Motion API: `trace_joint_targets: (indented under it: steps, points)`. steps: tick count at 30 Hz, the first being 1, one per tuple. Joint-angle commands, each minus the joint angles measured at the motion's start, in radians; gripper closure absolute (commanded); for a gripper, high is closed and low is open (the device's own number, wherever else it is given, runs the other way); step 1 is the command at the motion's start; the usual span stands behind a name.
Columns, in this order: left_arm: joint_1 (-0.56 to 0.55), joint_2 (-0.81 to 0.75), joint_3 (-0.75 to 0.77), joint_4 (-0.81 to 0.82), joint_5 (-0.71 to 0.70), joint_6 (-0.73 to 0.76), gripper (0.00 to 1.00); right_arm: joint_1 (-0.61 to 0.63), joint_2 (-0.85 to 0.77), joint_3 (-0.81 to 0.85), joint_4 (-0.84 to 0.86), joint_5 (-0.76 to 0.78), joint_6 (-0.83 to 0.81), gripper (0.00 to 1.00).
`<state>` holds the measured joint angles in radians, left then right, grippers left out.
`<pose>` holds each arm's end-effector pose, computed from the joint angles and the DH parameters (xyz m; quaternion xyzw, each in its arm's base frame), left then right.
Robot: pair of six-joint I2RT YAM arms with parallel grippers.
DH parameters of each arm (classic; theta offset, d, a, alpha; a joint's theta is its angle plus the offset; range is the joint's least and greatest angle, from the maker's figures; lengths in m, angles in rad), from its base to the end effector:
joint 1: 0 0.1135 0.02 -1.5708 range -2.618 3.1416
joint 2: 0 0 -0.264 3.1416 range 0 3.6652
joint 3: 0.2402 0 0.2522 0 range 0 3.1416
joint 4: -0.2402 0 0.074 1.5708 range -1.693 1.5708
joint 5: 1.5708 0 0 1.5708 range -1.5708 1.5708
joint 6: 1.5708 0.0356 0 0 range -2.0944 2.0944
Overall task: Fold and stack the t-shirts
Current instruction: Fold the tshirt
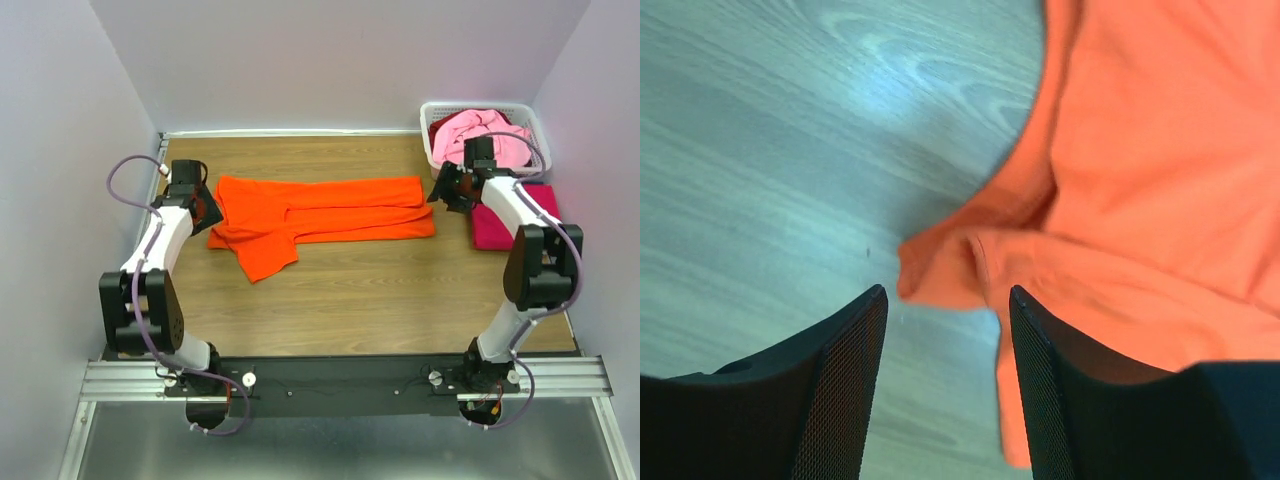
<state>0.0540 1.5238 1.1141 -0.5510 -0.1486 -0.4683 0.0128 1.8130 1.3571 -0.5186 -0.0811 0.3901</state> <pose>0.3180 0.0225 0.2452 -0.2671 0.9132 0.0077 0.3077 0.3911 0.0079 0.2252 0.1674 0.9404 0.0967 0.2798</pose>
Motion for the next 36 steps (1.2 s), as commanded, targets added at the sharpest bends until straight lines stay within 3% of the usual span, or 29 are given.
trace_joint_targets:
  steps: [1, 6, 13, 26, 29, 31, 33, 34, 36]
  points:
    - [-0.1, -0.12, -0.054, -0.03, -0.049, -0.024, 0.4, 0.003, -0.142, -0.068, -0.004, -0.009, -0.023, 0.3]
    - [-0.27, -0.195, -0.175, -0.038, -0.034, -0.085, 0.4, 0.015, -0.254, -0.177, -0.003, -0.048, -0.027, 0.25]
    - [-0.413, -0.142, -0.292, -0.021, 0.01, -0.138, 0.41, 0.024, -0.339, -0.274, -0.003, -0.072, -0.036, 0.24]
    - [-0.431, -0.03, -0.327, 0.042, 0.001, -0.15, 0.46, 0.026, -0.36, -0.339, 0.006, -0.135, -0.054, 0.24]
    - [-0.433, -0.008, -0.327, 0.043, 0.006, -0.148, 0.54, 0.024, -0.356, -0.343, 0.009, -0.138, -0.054, 0.24]
    - [-0.433, -0.004, -0.32, 0.039, -0.002, -0.148, 0.69, 0.024, -0.353, -0.342, 0.009, -0.144, -0.054, 0.24]
    - [-0.431, -0.033, -0.309, 0.036, -0.014, -0.15, 0.93, 0.024, -0.351, -0.34, 0.009, -0.146, -0.054, 0.24]
    - [-0.431, -0.045, -0.301, 0.036, -0.023, -0.153, 1.0, 0.026, -0.351, -0.339, 0.009, -0.146, -0.056, 0.24]
    - [-0.431, -0.065, -0.264, 0.028, -0.057, -0.153, 1.0, 0.024, -0.353, -0.337, 0.009, -0.134, -0.053, 0.24]
